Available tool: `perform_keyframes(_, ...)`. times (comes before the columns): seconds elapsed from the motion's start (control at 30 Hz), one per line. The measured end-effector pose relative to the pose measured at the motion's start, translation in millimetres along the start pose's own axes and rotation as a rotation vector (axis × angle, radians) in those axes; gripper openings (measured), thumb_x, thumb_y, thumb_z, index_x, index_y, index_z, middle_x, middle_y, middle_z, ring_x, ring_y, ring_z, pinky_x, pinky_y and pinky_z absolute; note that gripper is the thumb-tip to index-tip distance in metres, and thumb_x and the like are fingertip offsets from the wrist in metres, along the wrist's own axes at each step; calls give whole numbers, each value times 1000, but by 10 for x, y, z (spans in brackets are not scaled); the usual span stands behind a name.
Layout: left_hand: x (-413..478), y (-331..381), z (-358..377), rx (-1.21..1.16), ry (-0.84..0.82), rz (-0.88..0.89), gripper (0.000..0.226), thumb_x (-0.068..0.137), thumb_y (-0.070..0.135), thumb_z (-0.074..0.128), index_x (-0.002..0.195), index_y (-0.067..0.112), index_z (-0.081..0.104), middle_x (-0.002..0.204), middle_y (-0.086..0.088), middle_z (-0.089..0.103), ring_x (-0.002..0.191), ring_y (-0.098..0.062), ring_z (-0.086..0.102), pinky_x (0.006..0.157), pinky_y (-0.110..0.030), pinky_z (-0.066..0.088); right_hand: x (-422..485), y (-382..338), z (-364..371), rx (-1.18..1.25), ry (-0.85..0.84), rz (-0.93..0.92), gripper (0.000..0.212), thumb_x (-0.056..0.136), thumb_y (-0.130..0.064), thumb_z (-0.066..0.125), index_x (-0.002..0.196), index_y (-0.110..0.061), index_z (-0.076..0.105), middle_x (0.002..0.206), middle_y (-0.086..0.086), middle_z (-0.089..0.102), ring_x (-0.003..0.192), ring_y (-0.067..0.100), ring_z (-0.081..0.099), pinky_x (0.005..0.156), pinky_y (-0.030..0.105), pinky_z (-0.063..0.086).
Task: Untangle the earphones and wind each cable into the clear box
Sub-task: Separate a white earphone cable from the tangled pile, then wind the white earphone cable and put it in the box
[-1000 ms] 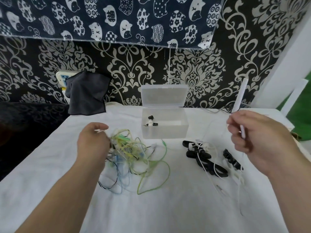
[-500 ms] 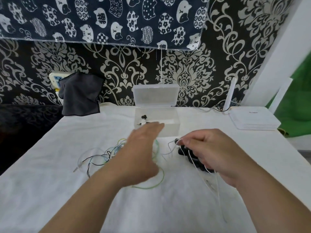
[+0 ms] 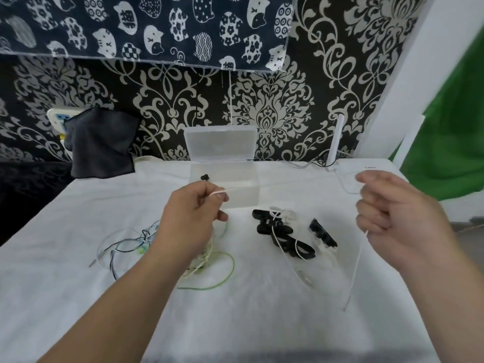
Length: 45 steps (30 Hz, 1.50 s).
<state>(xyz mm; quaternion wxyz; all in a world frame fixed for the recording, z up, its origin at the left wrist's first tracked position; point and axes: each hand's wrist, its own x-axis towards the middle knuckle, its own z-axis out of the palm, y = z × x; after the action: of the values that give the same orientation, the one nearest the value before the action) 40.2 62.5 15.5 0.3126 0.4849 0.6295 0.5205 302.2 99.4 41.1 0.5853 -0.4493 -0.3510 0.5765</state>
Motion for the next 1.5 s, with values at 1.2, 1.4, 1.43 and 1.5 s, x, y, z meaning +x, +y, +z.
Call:
perform_keyframes(1.2, -165, -304, 92, 939, -849, 91, 26, 84, 51, 66, 104, 34, 68, 111, 17, 55, 109, -8, 51, 98, -27, 38, 334, 687, -211, -1191, 161, 122, 24, 71, -15, 72, 63, -16, 50, 58, -1, 49, 56, 23, 45, 54, 28, 30)
perform_keyframes(1.4, -119, -304, 107, 823, -652, 156, 19, 92, 45, 61, 95, 30, 70, 96, 15, 60, 88, -1, 56, 75, -14, 43, 288, 739, -155, -1152, 141, 238, 48, 73, -13, 72, 48, -18, 31, 37, -6, 29, 35, 15, 28, 46, 22, 20)
perform_keyframes(1.43, -105, -301, 105, 801, -625, 162, 15, 92, 43, 61, 93, 30, 69, 93, 16, 61, 84, 0, 57, 70, -10, 41, 287, 719, -154, -1110, 156, 228, 47, 74, -12, 71, 47, -17, 33, 37, -5, 31, 34, 15, 29, 45, 21, 21)
perform_keyframes(1.5, -76, -301, 101, 740, -571, 168, 9, 91, 39, 63, 90, 31, 69, 87, 17, 63, 79, 0, 59, 67, -11, 42, 298, 683, -165, -1090, 174, 135, 38, 74, -13, 72, 47, -12, 45, 42, 1, 44, 40, 21, 39, 47, 25, 28)
